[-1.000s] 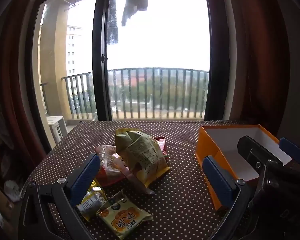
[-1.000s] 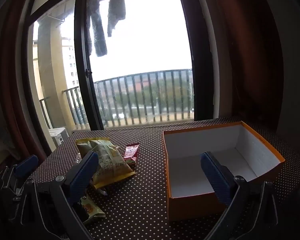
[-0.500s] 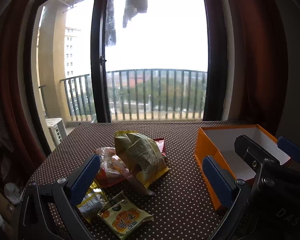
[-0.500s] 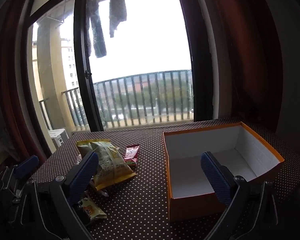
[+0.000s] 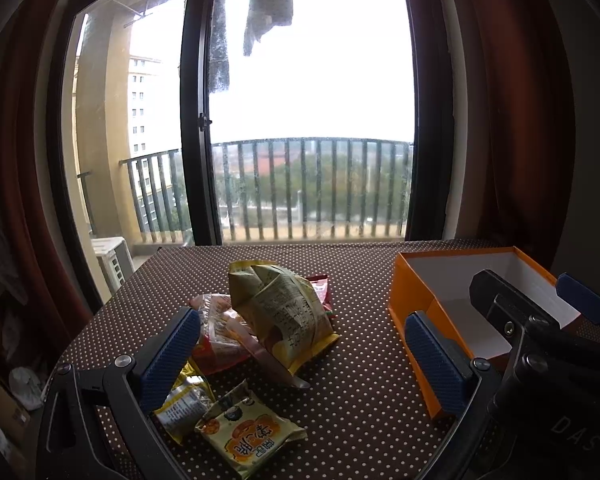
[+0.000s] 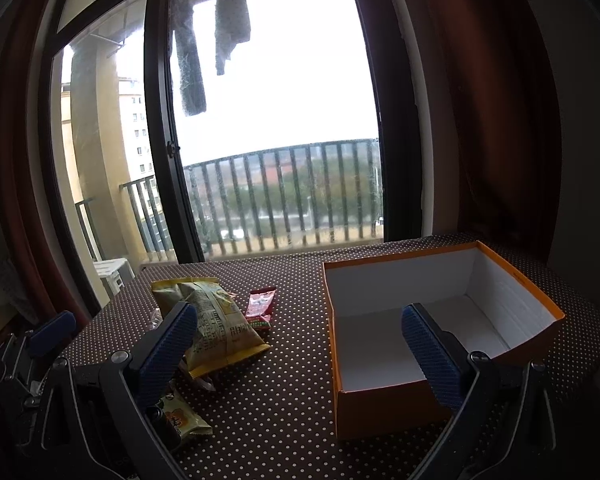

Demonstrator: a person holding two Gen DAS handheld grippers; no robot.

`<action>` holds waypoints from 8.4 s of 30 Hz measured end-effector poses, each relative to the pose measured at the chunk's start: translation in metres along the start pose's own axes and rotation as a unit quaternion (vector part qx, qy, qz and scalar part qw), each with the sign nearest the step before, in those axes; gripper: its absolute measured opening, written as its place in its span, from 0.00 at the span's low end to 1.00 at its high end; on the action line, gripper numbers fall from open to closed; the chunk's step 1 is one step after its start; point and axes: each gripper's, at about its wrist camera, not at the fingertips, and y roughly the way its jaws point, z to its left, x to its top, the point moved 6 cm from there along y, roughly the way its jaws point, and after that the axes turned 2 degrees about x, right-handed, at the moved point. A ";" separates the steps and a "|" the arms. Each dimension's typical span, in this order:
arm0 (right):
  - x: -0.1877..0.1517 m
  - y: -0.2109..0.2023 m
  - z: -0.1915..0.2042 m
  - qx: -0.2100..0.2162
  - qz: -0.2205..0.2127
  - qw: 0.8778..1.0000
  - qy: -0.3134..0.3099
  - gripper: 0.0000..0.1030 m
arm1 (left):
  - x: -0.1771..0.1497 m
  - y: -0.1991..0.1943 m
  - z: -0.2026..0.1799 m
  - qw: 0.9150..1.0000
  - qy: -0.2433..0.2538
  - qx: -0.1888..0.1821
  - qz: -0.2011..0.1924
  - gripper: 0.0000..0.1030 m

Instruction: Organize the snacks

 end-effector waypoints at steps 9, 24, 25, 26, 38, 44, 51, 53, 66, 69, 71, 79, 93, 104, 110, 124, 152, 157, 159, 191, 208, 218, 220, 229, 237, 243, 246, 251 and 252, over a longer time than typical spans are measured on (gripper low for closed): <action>-0.002 0.001 0.000 -0.006 0.003 1.000 0.000 1.00 | -0.001 0.002 -0.001 1.000 0.001 0.001 0.002 0.99; -0.004 0.002 0.002 -0.005 0.004 1.000 0.000 1.00 | -0.002 0.001 0.002 1.000 -0.001 0.003 0.003 0.98; -0.004 0.002 0.003 -0.005 0.005 1.000 0.000 1.00 | -0.002 0.001 0.003 1.000 -0.001 0.003 0.003 0.98; -0.005 0.002 0.003 -0.005 0.005 1.000 0.000 1.00 | -0.002 0.001 0.003 1.000 -0.001 0.003 0.003 0.98; -0.004 0.002 0.004 -0.008 0.005 1.000 -0.004 1.00 | -0.001 0.000 0.003 1.000 -0.002 0.003 0.001 0.98; -0.004 0.003 0.004 -0.008 0.006 1.000 -0.005 1.00 | -0.001 0.001 0.004 1.000 -0.004 0.002 0.004 0.98; -0.005 0.005 0.009 -0.008 0.008 1.000 -0.008 1.00 | -0.001 0.002 0.009 1.000 -0.008 0.005 0.003 0.98; -0.006 0.006 0.010 -0.007 0.008 1.000 -0.008 1.00 | -0.002 0.003 0.012 1.000 -0.009 0.007 0.004 0.98; -0.015 0.034 0.034 0.014 0.034 0.999 -0.019 1.00 | -0.013 0.023 0.031 0.999 -0.004 0.027 0.017 0.98; -0.019 0.044 0.041 0.021 0.044 0.999 -0.019 1.00 | -0.018 0.031 0.039 0.999 -0.005 0.032 0.027 0.98; -0.023 0.051 0.046 0.027 0.053 0.998 -0.018 1.00 | -0.021 0.039 0.045 0.999 -0.005 0.038 0.034 0.98; -0.038 0.076 0.065 0.044 0.073 0.996 -0.019 1.00 | -0.035 0.056 0.065 0.997 -0.014 0.065 0.045 0.98; -0.090 0.110 0.106 0.086 0.128 0.987 -0.044 1.00 | -0.089 0.082 0.105 0.988 -0.034 0.114 0.099 0.98; -0.101 0.132 0.127 0.082 0.155 0.983 -0.050 1.00 | -0.103 0.113 0.133 0.978 -0.076 0.140 0.134 0.98; -0.099 0.143 0.131 0.077 0.156 0.983 -0.054 1.00 | -0.116 0.133 0.147 0.970 -0.094 0.155 0.164 0.92; -0.075 0.167 0.123 0.051 0.141 0.988 -0.039 0.99 | -0.094 0.176 0.137 0.970 -0.109 0.118 0.181 0.53; -0.091 0.172 0.112 0.029 0.145 0.989 -0.020 0.36 | -0.119 0.165 0.137 0.969 -0.079 0.154 0.178 0.87; -0.094 0.168 0.117 0.037 0.144 0.988 -0.028 0.36 | -0.127 0.158 0.140 0.967 -0.087 0.158 0.182 0.93; -0.096 0.168 0.118 0.039 0.143 0.988 -0.033 0.36 | -0.133 0.153 0.143 0.965 -0.096 0.160 0.184 0.97; -0.085 0.157 0.110 0.038 0.122 0.991 -0.044 0.31 | -0.101 0.155 0.124 0.971 -0.127 0.116 0.164 0.79; -0.051 0.149 0.100 0.041 0.076 0.996 -0.024 0.26 | -0.037 0.141 0.094 0.984 -0.102 0.104 0.107 0.79; -0.038 0.143 0.091 0.043 0.054 0.998 -0.006 0.26 | -0.008 0.122 0.071 0.989 -0.084 0.097 0.075 0.79; -0.037 0.138 0.087 0.042 0.048 0.998 -0.003 0.26 | -0.002 0.116 0.065 0.990 -0.080 0.093 0.067 0.79; -0.020 0.119 0.065 0.032 0.019 0.999 0.007 0.26 | 0.017 0.094 0.029 0.995 -0.061 0.069 0.037 0.79; -0.012 0.111 0.051 0.021 0.004 1.000 0.021 0.16 | 0.021 0.077 -0.001 0.998 -0.046 0.048 0.019 0.79; -0.011 0.111 0.041 0.018 0.000 0.999 0.032 0.15 | 0.025 0.077 -0.007 0.999 -0.034 0.039 0.012 0.79; -0.007 0.105 0.035 0.018 -0.010 0.999 0.039 0.14 | 0.031 0.074 -0.013 0.999 -0.029 0.035 0.000 0.79; 0.003 0.104 0.028 0.017 -0.022 0.998 0.049 0.14 | 0.036 0.068 -0.023 0.999 -0.023 0.022 -0.013 0.79; 0.005 0.105 0.026 0.017 -0.024 0.998 0.050 0.14 | 0.038 0.067 -0.024 0.999 -0.022 0.019 -0.016 0.79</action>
